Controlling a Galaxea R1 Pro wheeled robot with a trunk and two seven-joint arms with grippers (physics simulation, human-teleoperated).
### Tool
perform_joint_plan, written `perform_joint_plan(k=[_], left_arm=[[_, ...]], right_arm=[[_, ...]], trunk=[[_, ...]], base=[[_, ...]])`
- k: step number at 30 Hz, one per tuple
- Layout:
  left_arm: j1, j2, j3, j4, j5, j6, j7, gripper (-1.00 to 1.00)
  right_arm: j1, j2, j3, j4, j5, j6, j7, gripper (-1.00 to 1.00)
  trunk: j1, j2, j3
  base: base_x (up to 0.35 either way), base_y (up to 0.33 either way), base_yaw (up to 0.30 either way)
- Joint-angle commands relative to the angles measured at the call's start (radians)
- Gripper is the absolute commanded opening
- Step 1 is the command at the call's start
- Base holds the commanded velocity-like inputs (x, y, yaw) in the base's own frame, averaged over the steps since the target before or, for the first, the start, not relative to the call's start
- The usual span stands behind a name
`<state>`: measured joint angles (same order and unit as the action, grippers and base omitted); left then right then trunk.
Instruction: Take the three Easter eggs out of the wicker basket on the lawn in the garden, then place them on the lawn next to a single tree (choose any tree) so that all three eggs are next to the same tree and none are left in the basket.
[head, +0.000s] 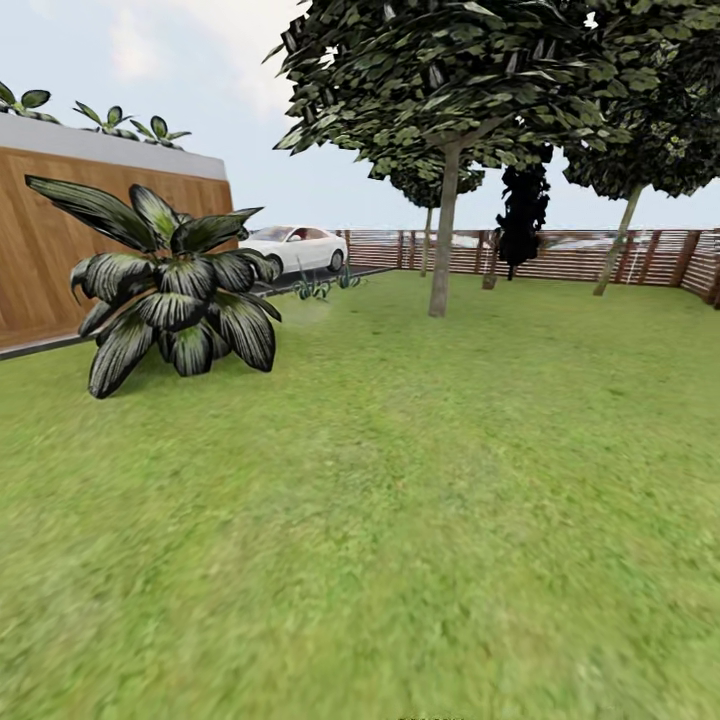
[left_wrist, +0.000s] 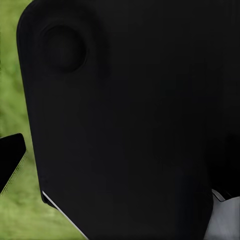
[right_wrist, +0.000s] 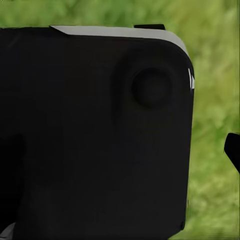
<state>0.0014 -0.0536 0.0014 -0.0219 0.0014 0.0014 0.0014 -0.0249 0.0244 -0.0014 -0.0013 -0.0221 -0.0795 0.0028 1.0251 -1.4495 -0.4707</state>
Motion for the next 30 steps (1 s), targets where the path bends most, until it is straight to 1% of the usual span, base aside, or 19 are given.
perform_joint_plan(k=[1,13,18,30], left_arm=[[0.0,0.0,0.0,-0.001,0.0,0.0,0.0,1.0],[0.0,0.0,0.002,-0.001,0.001,0.0,-0.002,1.0],[0.0,-0.016,0.002,-0.001,0.001,0.0,-0.004,1.0],[0.0,-0.021,0.0,-0.004,0.0,0.0,-0.003,1.0]], right_arm=[[-0.001,0.0,0.0,0.001,-0.002,-0.004,0.0,1.0],[-0.001,0.001,0.0,0.002,-0.002,-0.004,0.0,1.0],[-0.001,0.002,0.0,0.002,-0.002,-0.005,0.0,1.0],[-0.001,0.003,0.003,0.003,-0.002,-0.005,0.0,1.0]], trunk=[[0.0,0.0,-0.001],[0.0,0.0,-0.001],[0.0,0.0,-0.001],[0.0,0.0,-0.001]], base=[[0.0,0.0,-0.292],[0.0,0.0,-0.292],[0.0,0.0,-0.292],[0.0,0.0,-0.285]])
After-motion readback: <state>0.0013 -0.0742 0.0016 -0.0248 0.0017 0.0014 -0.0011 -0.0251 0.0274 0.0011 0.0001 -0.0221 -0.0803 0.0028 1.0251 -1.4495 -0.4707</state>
